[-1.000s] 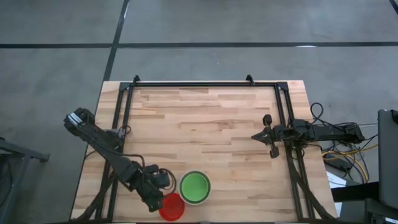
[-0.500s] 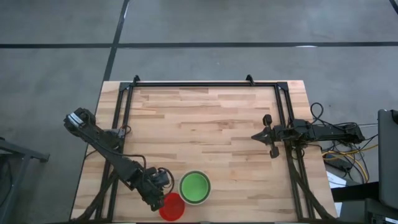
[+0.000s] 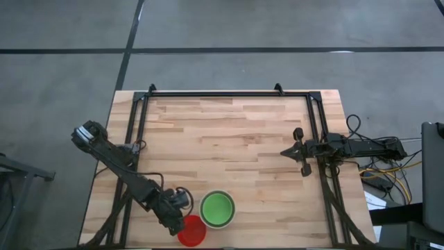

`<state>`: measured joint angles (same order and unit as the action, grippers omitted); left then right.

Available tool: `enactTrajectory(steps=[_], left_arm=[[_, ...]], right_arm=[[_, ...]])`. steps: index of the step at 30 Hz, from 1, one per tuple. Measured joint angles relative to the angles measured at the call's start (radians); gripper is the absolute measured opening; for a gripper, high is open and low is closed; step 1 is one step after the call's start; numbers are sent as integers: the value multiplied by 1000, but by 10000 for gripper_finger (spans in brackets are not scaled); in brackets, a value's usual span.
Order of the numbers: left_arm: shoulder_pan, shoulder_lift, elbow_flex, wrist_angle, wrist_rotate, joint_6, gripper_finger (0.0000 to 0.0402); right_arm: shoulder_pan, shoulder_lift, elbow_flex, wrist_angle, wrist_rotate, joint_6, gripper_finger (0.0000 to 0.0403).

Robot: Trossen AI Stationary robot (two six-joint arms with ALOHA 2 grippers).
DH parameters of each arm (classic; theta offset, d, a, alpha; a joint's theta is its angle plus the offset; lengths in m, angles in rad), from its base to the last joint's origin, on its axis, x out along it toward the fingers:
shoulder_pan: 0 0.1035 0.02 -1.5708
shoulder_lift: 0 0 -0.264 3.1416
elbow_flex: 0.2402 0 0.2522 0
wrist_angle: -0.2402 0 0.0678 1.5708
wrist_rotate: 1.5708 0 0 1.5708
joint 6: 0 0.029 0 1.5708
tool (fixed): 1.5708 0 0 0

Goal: Nest bowls inside each other
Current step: Stack the red bowl on top of the green bowl

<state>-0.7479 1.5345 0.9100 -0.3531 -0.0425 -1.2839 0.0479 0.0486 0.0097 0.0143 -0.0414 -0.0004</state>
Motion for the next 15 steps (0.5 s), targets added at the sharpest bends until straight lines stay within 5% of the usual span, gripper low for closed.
enactTrajectory(steps=[15], left_arm=[[0,7,-60,142,26,-39,202]], right_arm=[[0,0,0,0,0,0,9]])
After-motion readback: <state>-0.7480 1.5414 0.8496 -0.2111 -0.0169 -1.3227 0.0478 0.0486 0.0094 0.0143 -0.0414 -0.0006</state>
